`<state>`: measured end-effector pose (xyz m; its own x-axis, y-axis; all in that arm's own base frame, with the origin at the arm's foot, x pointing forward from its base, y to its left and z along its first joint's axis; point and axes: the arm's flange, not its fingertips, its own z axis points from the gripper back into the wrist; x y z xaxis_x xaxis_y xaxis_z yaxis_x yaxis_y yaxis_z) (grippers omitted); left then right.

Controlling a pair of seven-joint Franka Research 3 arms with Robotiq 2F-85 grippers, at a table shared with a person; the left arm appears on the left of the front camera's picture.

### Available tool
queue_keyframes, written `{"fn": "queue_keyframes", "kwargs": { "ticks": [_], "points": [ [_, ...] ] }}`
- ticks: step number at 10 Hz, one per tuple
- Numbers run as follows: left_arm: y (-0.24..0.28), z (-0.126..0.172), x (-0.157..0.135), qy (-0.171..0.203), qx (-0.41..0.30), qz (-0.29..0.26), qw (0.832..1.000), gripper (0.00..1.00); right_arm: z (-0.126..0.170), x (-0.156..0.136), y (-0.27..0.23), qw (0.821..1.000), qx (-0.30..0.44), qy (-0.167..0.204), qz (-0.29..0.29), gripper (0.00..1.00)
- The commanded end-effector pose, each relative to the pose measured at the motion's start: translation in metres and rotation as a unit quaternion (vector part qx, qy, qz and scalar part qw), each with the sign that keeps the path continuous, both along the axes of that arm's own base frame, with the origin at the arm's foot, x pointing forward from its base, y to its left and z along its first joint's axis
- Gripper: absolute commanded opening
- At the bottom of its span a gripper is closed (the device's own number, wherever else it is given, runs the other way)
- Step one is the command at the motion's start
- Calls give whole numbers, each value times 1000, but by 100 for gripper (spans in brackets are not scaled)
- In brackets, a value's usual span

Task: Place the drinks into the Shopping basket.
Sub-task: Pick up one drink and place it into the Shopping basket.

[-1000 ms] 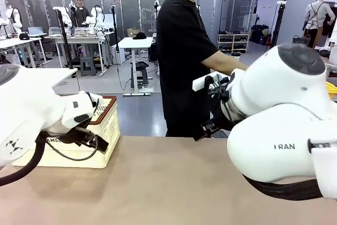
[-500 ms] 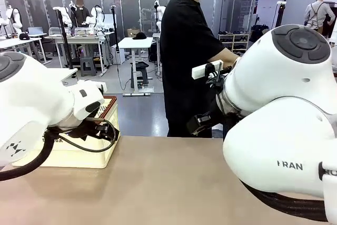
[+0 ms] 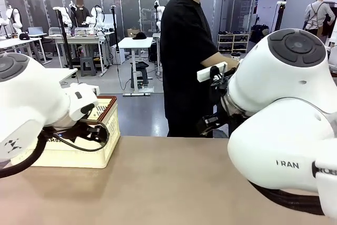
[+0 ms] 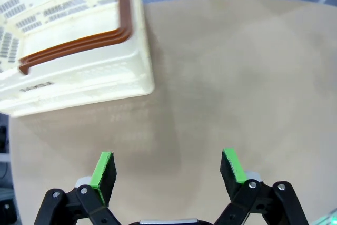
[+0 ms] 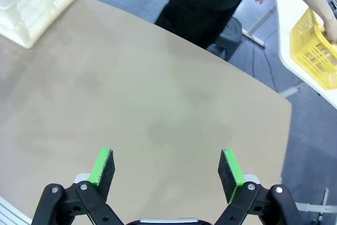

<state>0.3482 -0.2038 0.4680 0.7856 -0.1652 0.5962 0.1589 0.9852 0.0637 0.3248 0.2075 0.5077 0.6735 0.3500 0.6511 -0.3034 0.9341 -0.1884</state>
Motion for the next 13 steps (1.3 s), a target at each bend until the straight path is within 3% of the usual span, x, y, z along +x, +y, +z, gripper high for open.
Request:
{"fn": "queue_keyframes", "kwargs": {
  "ticks": [1,4,7,12,13],
  "points": [
    [43,-19,-3,11,16,69,997,100,-29,13,-42,999,-18,10,-37,100],
    [99,-48,0,53,31,116,991,100,-57,33,-91,994,-34,66,-85,100],
    [127,-70,9,82,47,142,985,100,-77,44,-108,991,-28,98,-92,100],
    [137,-72,10,77,69,111,988,100,-85,39,-111,990,-29,103,-95,100],
    [127,-52,48,92,48,126,987,100,-68,66,-100,990,-23,103,-97,100]
  ]
}}
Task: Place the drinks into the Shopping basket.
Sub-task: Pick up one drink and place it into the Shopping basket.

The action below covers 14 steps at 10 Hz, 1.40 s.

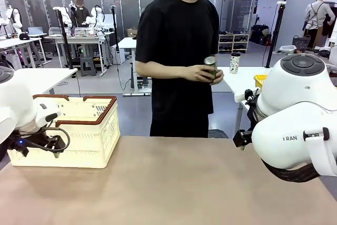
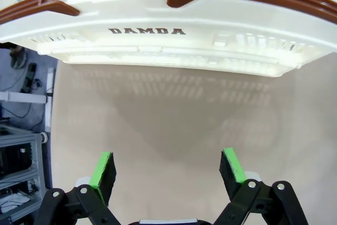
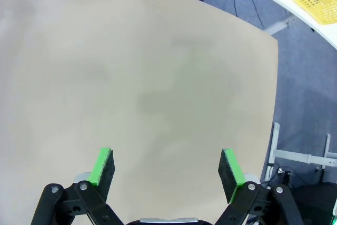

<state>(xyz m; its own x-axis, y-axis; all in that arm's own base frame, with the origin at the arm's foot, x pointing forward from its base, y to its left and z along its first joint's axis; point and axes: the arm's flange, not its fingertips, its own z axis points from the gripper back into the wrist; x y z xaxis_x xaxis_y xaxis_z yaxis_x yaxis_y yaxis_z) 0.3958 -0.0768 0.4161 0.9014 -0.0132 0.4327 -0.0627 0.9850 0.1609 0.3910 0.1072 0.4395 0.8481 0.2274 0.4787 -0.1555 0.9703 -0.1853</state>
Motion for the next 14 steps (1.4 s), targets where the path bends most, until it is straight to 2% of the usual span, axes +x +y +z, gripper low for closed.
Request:
{"fn": "queue_keyframes", "kwargs": {
  "ticks": [1,14],
  "points": [
    [0,-1,0,1,-5,5,1000,100,0,0,0,1000,0,0,0,100],
    [0,-1,0,1,-5,5,1000,100,0,0,0,1000,0,0,0,100]
  ]
}}
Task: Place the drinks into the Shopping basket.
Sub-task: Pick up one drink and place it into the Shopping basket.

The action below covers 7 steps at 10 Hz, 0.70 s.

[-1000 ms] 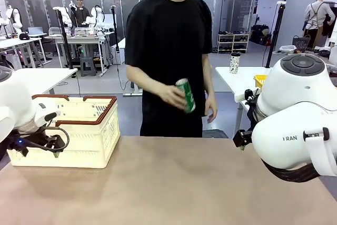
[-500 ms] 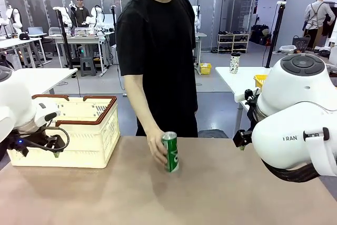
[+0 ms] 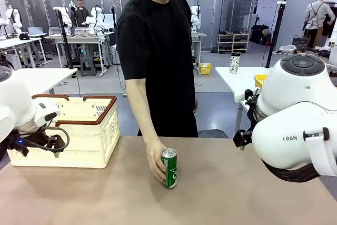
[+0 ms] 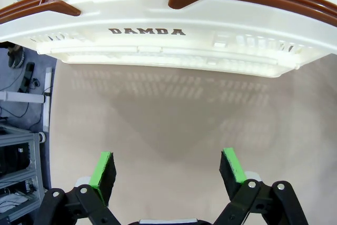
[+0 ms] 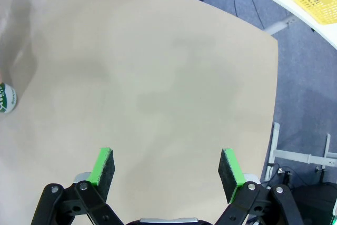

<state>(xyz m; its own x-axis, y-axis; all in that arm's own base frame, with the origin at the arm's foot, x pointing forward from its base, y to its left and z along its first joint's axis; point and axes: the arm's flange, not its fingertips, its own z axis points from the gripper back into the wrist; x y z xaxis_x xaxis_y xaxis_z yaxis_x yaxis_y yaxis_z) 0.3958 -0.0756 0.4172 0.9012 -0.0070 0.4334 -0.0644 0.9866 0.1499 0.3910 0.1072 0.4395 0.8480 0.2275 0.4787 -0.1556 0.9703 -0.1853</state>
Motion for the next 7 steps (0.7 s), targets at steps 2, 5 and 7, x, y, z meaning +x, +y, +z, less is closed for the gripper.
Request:
{"fn": "queue_keyframes", "kwargs": {
  "ticks": [2,5,7],
  "points": [
    [-2,-2,0,1,1,5,1000,100,0,0,0,1000,0,0,0,100],
    [-1,1,-1,0,-5,-10,1000,100,0,0,0,1000,0,0,0,100],
    [-16,12,-8,-2,-34,-66,997,100,0,0,0,1000,0,0,0,100]
  ]
}}
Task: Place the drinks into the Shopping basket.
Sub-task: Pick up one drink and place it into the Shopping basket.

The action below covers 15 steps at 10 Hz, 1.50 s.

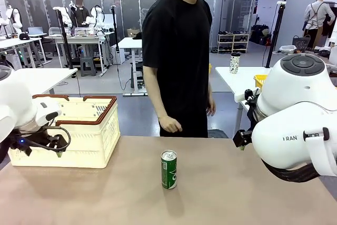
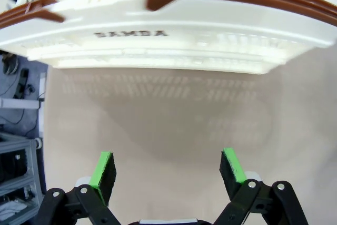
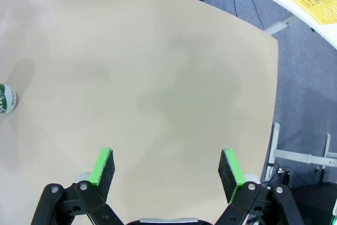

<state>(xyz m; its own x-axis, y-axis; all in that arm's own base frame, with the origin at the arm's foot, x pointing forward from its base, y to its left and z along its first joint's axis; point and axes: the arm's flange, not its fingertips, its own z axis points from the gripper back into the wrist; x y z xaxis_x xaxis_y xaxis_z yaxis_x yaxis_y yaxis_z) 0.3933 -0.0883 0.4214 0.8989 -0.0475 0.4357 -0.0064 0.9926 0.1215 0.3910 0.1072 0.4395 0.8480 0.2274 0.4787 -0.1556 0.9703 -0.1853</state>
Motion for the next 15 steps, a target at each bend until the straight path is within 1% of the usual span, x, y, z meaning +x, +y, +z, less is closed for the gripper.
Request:
{"fn": "queue_keyframes", "kwargs": {
  "ticks": [1,2,3,5,7,8,9,11,12,15],
  "points": [
    [-16,18,-10,-7,-23,-66,998,100,0,0,0,1000,0,0,0,100],
    [-32,27,-12,-6,-39,-118,992,100,0,0,0,1000,0,0,0,100],
    [-48,34,-11,-4,-45,-147,988,100,0,0,0,1000,0,0,0,100],
    [-85,50,-3,-13,-54,-188,981,100,0,0,0,1000,0,0,0,100],
    [-129,61,7,-6,-99,-241,965,100,0,0,0,1000,0,0,0,100],
    [-143,63,9,-4,-99,-240,966,100,0,0,0,1000,0,0,0,100],
    [-150,66,4,-8,-93,-247,965,100,0,0,0,1000,0,0,0,100],
    [-146,68,2,-4,-69,-247,966,100,0,0,0,1000,0,0,0,100],
    [-159,64,0,-16,-91,-238,967,100,0,0,0,1000,0,0,0,100],
    [-159,64,0,-16,-91,-238,967,100,0,0,0,1000,0,0,0,100]
  ]
}}
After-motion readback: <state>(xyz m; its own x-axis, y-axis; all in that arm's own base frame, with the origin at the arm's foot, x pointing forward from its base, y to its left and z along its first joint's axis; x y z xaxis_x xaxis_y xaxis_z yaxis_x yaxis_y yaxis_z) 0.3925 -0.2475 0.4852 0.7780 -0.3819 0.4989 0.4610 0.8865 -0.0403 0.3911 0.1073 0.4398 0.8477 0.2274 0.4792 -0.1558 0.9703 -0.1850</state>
